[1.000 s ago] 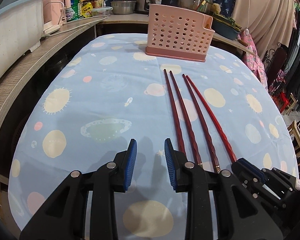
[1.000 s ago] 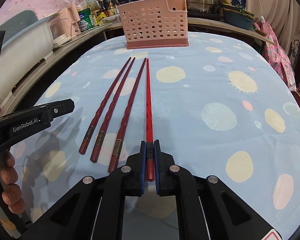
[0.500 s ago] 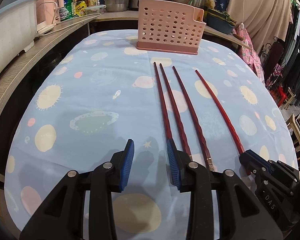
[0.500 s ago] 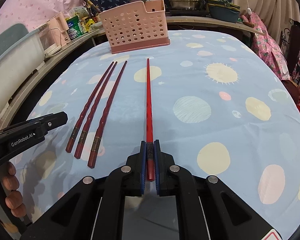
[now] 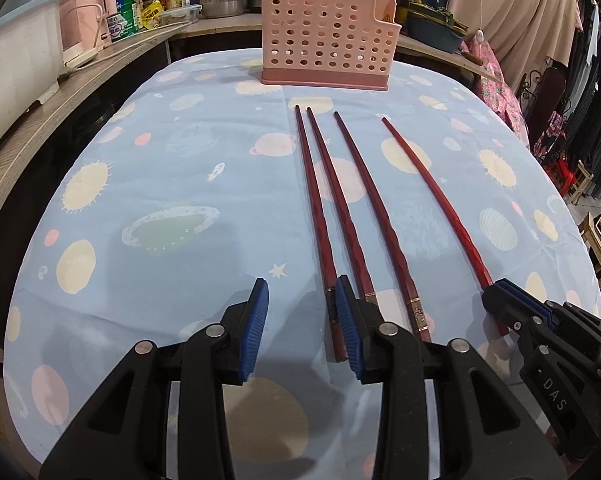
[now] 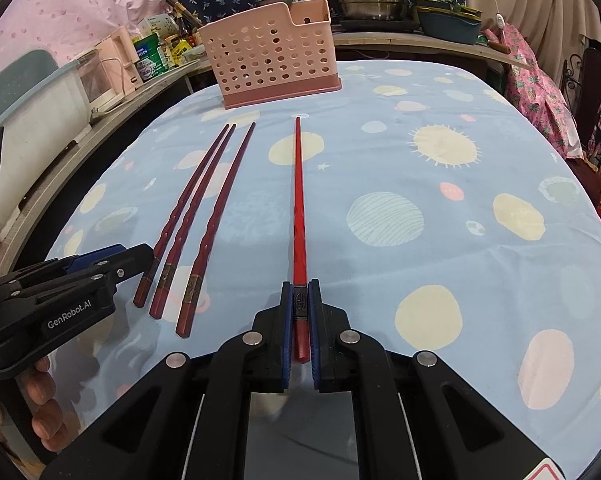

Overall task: Organize utensils
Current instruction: 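Lower the left tool onto a dark red chopstick and close it, then lift both red chopsticks and carry them over the pink basket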

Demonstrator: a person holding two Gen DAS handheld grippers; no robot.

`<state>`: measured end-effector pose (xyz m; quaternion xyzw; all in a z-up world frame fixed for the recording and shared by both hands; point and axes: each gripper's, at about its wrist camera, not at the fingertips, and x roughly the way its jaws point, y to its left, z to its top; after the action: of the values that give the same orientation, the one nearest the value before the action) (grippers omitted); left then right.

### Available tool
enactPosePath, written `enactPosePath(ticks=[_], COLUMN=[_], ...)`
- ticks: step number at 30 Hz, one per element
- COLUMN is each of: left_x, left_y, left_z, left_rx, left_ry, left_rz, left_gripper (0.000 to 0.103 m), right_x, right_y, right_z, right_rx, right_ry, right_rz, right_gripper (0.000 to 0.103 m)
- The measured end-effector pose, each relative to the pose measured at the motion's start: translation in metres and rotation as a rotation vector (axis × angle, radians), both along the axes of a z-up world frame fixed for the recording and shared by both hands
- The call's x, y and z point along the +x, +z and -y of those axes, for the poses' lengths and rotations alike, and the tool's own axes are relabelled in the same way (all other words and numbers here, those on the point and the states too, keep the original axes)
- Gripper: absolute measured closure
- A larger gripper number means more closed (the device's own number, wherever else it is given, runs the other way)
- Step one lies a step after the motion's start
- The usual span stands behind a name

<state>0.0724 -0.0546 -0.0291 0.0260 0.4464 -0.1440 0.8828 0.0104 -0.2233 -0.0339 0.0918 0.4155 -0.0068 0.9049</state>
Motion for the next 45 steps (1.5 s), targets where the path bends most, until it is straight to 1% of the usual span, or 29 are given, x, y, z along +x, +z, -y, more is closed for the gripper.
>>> enactPosePath(ticks=[8, 12, 19, 22, 24, 27, 33, 40, 45], left_x=[0.0, -0.003, -0.003, -0.004, -0.003, -0.002, 0.0, 0.001, 0.004], left_y=[-0.004, -0.005, -0.005, -0.006, -0.005, -0.006, -0.003, 0.013, 0.039], left_z=[0.004, 0.007, 0.007, 0.006, 0.004, 0.001, -0.003, -0.011, -0.018], left_rx=[0.012, 0.03, 0.037, 0.033, 0.023, 0.011, -0.012, -0.037, -0.06], left_ry=[-0.008, -0.006, -0.004, -0.001, 0.001, 0.001, -0.003, 0.007, 0.018], left_rz=[-0.007, 0.01, 0.013, 0.017, 0.014, 0.008, -0.001, 0.017, 0.057], left_gripper=[0.069, 0.069, 0.071, 0.078, 0.086, 0.096, 0.096, 0.096, 0.096], right_x=[0.0, 0.0, 0.001, 0.001, 0.001, 0.001, 0.001, 0.0, 0.001], right_y=[0.0, 0.0, 0.0, 0.0, -0.001, -0.001, -0.001, 0.005, 0.028], right_z=[0.0, 0.001, 0.002, 0.002, 0.001, 0.001, -0.001, 0.0, 0.007], right_rx=[0.005, 0.009, 0.015, 0.014, 0.009, 0.004, -0.005, -0.002, 0.019], right_ry=[-0.001, 0.0, 0.002, 0.002, 0.003, 0.002, 0.001, 0.002, -0.011], right_rz=[0.001, 0.002, 0.004, 0.004, 0.005, 0.005, 0.004, 0.011, 0.048], right_gripper=[0.096, 0.096, 0.096, 0.096, 0.096, 0.096, 0.096, 0.096, 0.096])
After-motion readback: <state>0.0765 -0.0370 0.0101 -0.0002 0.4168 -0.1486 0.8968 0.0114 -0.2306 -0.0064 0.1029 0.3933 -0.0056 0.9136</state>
